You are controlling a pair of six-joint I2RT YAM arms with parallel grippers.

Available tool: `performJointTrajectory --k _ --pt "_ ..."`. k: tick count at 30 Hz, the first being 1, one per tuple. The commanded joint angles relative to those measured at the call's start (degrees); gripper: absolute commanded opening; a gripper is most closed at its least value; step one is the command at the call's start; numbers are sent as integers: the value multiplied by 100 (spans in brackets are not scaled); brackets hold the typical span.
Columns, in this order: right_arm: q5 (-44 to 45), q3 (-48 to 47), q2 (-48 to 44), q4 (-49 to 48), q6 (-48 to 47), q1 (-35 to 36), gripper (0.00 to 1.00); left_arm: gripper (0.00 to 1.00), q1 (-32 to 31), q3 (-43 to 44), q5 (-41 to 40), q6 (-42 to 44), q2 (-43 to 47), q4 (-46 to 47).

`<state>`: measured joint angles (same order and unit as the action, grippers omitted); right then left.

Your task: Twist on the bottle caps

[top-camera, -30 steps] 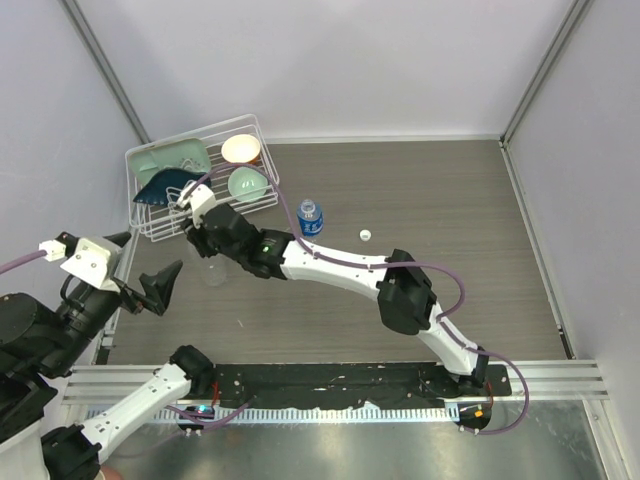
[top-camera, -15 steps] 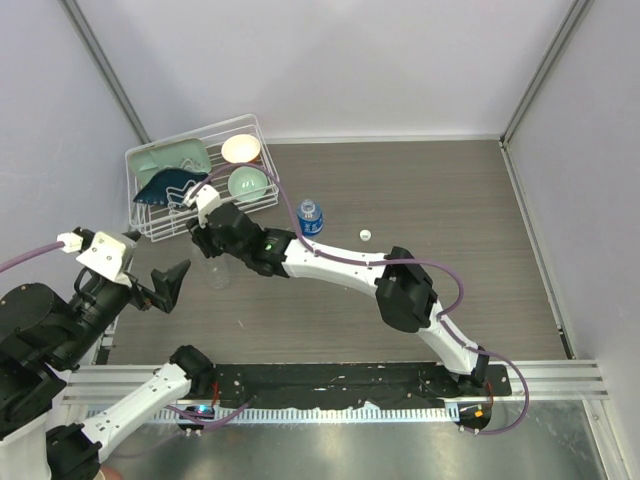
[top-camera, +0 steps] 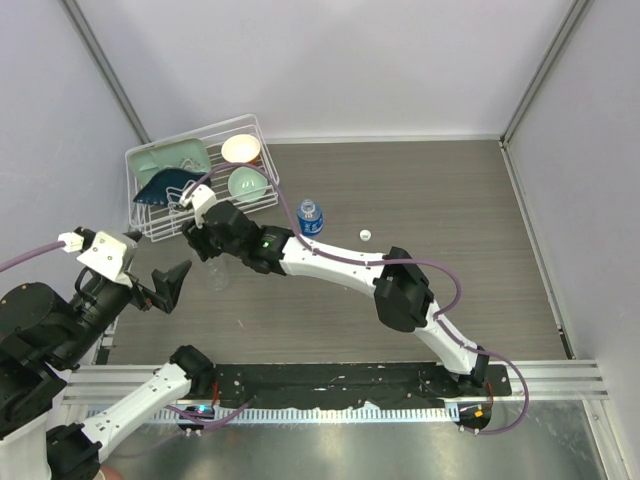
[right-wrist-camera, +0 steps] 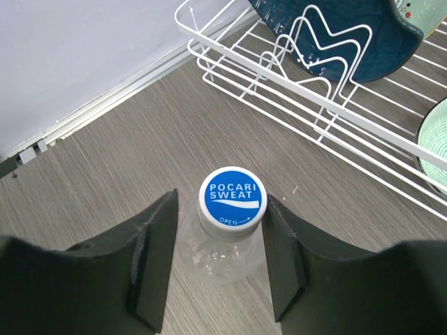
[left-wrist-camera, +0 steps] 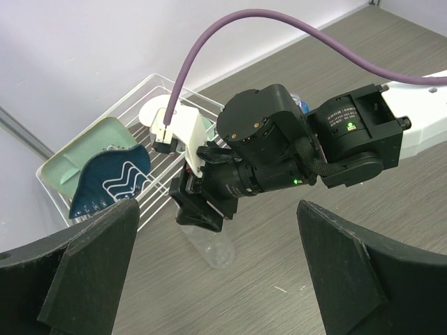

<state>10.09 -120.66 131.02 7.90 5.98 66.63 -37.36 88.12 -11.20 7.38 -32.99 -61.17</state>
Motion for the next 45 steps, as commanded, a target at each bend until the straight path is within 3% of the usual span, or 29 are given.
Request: performJointTrajectory --k 1,19,26,30,45 --pt "2 -344 -15 132 -132 60 56 100 27 56 144 -96 -76 17" --pt "-139 -950 -50 625 -448 104 69 100 54 197 163 -70 -146 -115" --pt "-121 -819 -383 809 -571 104 71 100 54 188 22 -61 -207 -53" --pt "-41 -275 -920 713 -730 43 72 100 54 346 -136 -105 -418 -132" --pt "-236 -371 -1350 1178 -624 -256 76 100 54 338 189 -87 -533 -176"
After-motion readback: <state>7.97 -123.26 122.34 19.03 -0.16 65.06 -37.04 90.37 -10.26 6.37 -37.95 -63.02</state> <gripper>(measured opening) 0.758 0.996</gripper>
